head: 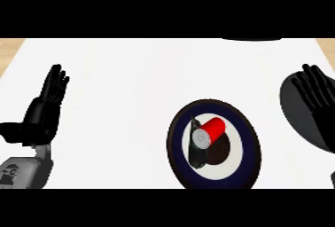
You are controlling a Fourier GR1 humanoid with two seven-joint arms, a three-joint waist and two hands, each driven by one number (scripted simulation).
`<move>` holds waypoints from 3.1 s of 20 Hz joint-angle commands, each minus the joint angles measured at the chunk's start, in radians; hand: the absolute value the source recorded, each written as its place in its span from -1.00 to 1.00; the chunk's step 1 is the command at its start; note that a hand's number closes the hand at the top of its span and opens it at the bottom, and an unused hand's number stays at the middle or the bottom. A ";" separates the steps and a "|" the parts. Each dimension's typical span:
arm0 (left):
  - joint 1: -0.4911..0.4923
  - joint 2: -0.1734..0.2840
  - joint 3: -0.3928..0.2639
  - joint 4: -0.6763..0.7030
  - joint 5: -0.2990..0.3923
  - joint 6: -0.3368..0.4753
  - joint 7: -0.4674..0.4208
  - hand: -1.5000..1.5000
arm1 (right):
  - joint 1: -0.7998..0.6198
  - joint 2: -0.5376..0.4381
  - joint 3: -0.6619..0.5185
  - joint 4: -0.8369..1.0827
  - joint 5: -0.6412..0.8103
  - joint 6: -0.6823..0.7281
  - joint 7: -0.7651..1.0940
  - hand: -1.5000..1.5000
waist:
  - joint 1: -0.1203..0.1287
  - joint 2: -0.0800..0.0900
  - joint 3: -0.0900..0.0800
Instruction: Pick the eggplant from the plate and place it in the pan
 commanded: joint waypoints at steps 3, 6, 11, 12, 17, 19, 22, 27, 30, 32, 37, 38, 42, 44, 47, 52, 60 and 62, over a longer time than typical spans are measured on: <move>-0.058 0.004 0.003 0.042 -0.006 -0.001 0.069 0.00 | -0.085 0.068 0.197 0.165 -0.013 0.154 0.045 1.00 | 0.029 -0.019 0.015; -0.064 -0.003 -0.034 0.019 -0.034 0.008 0.086 0.00 | -0.096 0.142 0.319 0.283 -0.078 0.284 0.082 1.00 | 0.081 -0.003 0.019; -0.026 -0.031 -0.004 0.023 0.009 0.016 0.143 0.00 | -0.051 0.090 0.234 0.295 0.288 0.015 -0.176 -1.00 | -0.005 -0.035 0.014; -0.015 -0.001 0.014 0.054 0.014 -0.014 0.125 0.00 | -0.060 0.078 0.235 0.307 0.339 -0.012 -0.211 -1.00 | -0.004 -0.033 0.014; -0.074 -0.038 0.005 0.081 -0.010 0.007 0.148 0.00 | -0.082 -0.128 0.126 0.196 0.258 0.162 -0.105 -1.00 | -0.016 -0.035 0.013; -0.077 -0.002 0.015 0.018 0.006 0.000 0.233 0.00 | -0.137 -0.207 0.132 0.207 0.264 0.248 -0.081 -1.00 | -0.005 -0.037 0.013; -0.064 -0.037 -0.015 0.021 -0.012 0.007 0.196 0.00 | -0.226 -0.300 0.163 0.185 0.281 0.355 0.007 -1.00 | 0.004 -0.036 0.012; -0.069 -0.007 0.024 0.049 -0.001 -0.032 0.193 0.00 | -0.417 -0.286 0.173 0.157 0.184 0.452 0.297 -1.00 | 0.003 -0.034 0.012; -0.089 -0.029 0.018 0.041 -0.021 -0.009 0.223 0.00 | -0.522 -0.181 0.238 0.202 0.273 0.406 0.338 -1.00 | 0.008 -0.033 0.013; -0.092 -0.049 0.000 0.030 -0.053 0.021 0.224 0.00 | -0.641 -0.184 0.217 0.241 0.255 0.444 0.379 -1.00 | 0.010 -0.032 0.013; -0.056 -0.043 0.042 0.014 -0.042 -0.026 0.208 0.00 | -0.620 -0.044 0.236 0.234 0.317 0.431 0.442 -1.00 | 0.001 -0.034 0.013; -0.062 -0.050 0.033 -0.045 -0.034 -0.018 0.269 0.00 | -0.559 -0.055 0.230 0.235 0.323 0.460 0.369 -1.00 | 0.000 -0.034 0.014; -0.108 -0.088 0.040 0.114 -0.058 -0.030 0.146 0.00 | -0.615 0.024 0.243 0.228 0.251 0.502 0.452 -1.00 | -0.008 -0.033 0.013; -0.040 -0.081 0.038 0.024 -0.056 -0.032 0.183 0.00 | -0.624 0.089 0.263 0.229 0.267 0.479 0.490 -1.00 | -0.001 -0.034 0.013; -0.033 -0.032 0.099 0.058 -0.038 -0.091 0.140 0.00 | -0.570 0.072 0.269 0.157 0.314 0.507 0.540 -1.00 | -0.005 -0.035 0.013; -0.054 -0.099 0.051 0.021 -0.088 -0.038 0.205 0.00 | -0.491 0.108 0.283 0.123 0.363 0.522 0.597 -1.00 | -0.007 -0.035 0.014; -0.033 -0.105 0.056 -0.044 -0.103 -0.045 0.247 0.00 | -0.557 0.143 0.274 0.281 0.499 0.539 0.589 -1.00 | 0.003 -0.034 0.014; -0.112 -0.133 0.066 0.080 -0.135 -0.019 0.185 0.00 | -0.517 0.210 0.327 0.232 0.525 0.519 0.647 -1.00 | -0.006 -0.033 0.013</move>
